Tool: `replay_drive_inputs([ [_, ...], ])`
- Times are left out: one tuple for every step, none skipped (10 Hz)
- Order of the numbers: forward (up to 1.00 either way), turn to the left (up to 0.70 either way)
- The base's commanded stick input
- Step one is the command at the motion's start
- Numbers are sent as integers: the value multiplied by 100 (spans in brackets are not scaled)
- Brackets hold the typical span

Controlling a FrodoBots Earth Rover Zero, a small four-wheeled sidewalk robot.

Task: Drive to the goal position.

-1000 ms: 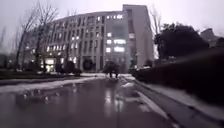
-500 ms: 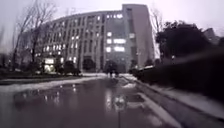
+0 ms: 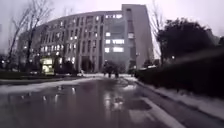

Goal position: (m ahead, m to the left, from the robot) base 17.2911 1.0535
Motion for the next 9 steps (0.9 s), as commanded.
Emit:
replay_drive_inputs([
  [100,0],
  [100,0],
  [100,0],
  [100,0],
  [100,0],
  [100,0],
  [100,0],
  [100,0],
  [100,0],
])
